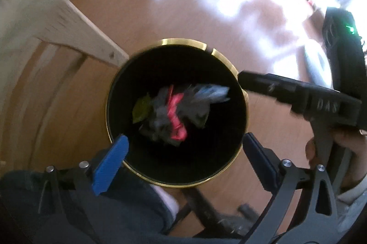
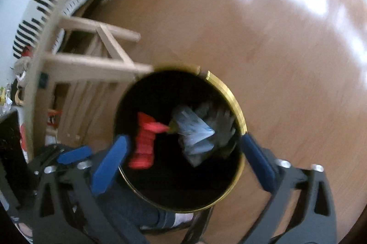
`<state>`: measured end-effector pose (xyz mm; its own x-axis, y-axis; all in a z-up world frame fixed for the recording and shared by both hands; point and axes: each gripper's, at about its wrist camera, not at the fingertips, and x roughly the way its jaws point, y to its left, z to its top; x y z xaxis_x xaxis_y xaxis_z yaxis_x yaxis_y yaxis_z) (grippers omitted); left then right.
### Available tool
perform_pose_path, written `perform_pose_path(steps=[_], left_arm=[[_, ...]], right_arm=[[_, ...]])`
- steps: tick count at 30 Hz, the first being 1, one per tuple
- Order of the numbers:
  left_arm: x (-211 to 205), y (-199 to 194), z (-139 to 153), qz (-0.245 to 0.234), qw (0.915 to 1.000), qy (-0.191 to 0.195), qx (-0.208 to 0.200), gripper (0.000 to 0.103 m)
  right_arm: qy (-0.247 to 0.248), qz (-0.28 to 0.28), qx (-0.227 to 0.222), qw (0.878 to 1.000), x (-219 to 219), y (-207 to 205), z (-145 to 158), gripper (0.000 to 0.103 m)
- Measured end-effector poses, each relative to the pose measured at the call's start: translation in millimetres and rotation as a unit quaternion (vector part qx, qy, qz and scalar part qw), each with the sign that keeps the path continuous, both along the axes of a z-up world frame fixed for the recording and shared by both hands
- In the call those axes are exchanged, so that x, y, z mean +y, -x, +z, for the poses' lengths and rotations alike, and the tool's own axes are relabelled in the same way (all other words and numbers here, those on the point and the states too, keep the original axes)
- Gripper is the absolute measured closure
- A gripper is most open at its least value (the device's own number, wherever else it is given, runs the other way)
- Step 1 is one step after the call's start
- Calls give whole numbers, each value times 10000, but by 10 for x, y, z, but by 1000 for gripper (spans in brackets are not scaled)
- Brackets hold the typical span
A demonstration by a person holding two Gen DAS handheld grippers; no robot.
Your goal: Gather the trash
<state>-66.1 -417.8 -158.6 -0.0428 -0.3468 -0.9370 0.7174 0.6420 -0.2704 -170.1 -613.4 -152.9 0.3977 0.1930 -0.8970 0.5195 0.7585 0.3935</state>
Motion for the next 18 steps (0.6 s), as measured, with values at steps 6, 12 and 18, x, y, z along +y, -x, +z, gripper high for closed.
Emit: perform_pose_path(steps=[6, 12, 18], left_arm=[[128, 160, 719, -47, 9942, 482, -956, 6], [537, -11, 1431, 614, 9741, 768, -2038, 6], [1556, -501, 1670, 1989, 9494, 332, -2406, 6]], right_arm=[[1988, -464, -616, 9770, -171, 193, 958, 7], [2276, -75, -1242, 9658, 256, -161, 1480, 7], [1975, 982, -1544, 9631, 1241, -943, 1566, 7]])
